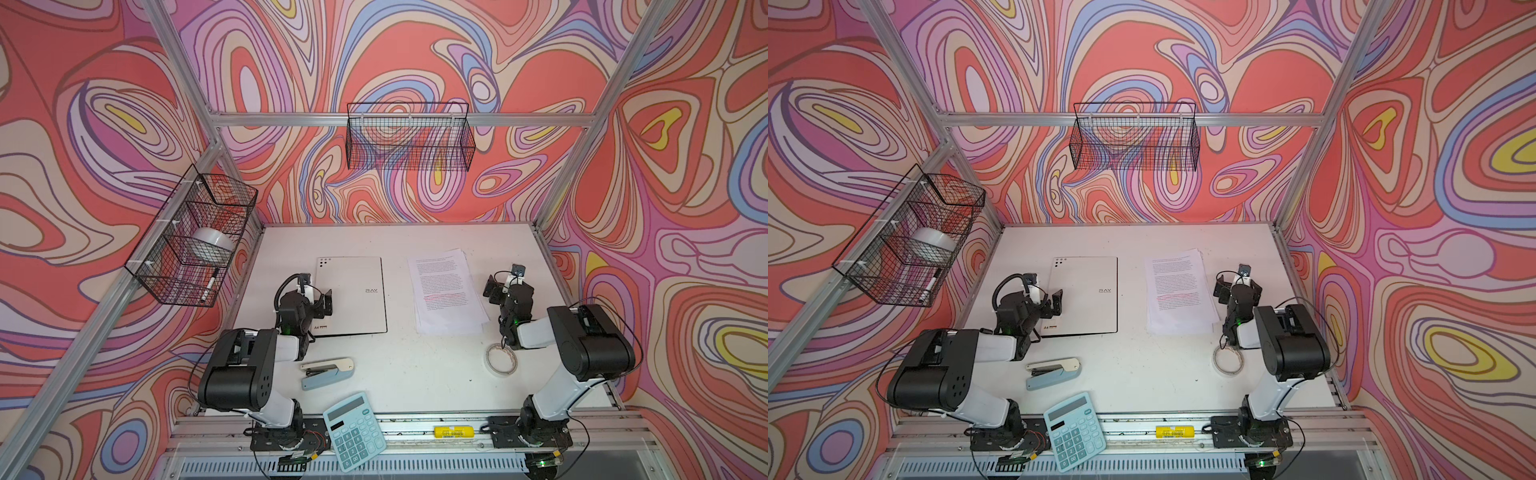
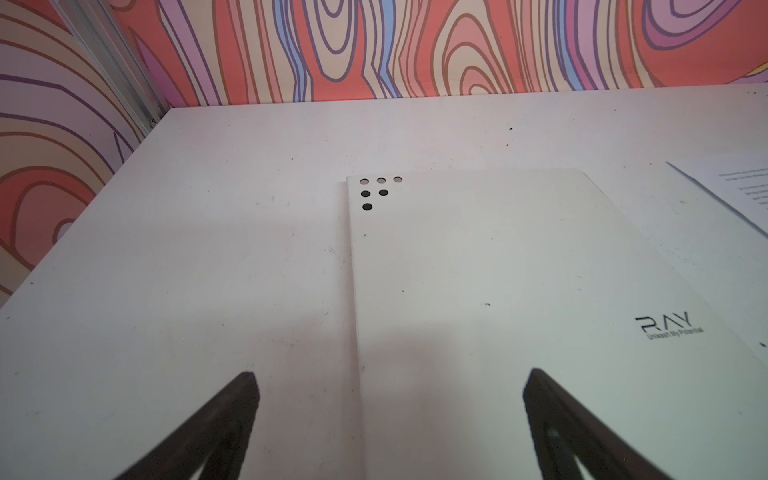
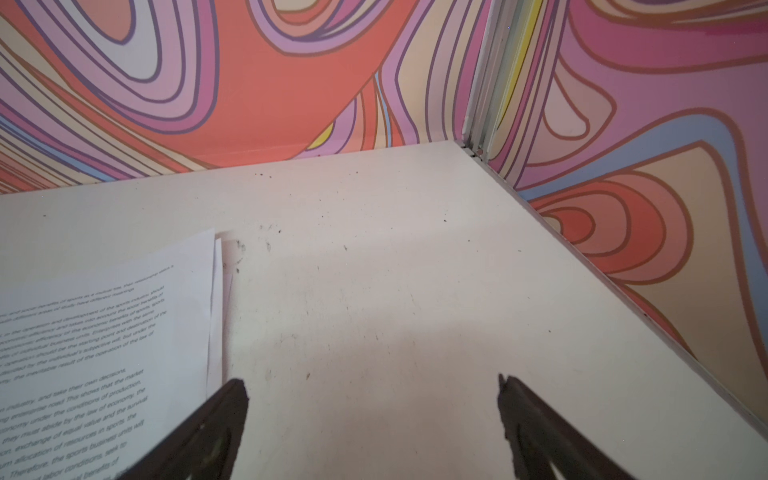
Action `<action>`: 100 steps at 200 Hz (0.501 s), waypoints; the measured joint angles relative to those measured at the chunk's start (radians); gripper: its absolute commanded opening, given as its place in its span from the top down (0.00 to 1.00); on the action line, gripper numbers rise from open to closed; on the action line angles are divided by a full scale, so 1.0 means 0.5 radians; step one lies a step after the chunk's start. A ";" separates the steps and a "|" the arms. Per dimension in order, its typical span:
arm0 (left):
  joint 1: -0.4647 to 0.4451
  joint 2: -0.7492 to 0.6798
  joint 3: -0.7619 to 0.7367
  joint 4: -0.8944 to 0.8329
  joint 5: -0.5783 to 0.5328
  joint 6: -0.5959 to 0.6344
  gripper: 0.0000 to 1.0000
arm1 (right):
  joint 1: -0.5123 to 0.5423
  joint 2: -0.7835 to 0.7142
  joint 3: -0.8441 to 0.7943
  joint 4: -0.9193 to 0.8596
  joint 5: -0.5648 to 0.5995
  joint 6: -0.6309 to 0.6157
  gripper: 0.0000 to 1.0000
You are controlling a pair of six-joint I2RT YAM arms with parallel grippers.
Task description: Put the files into the folder
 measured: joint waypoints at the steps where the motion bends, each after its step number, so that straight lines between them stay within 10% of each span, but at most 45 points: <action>1: 0.000 0.000 0.000 -0.001 0.000 0.000 0.00 | 0.000 -0.002 0.002 -0.005 0.000 0.000 0.02; 62: -0.002 -0.242 0.161 -0.450 0.035 0.037 0.00 | 0.000 -0.185 0.049 -0.208 0.009 -0.002 0.02; 100: -0.121 -0.375 0.648 -1.291 0.208 0.229 0.00 | 0.000 -0.479 0.151 -0.627 0.079 0.040 0.01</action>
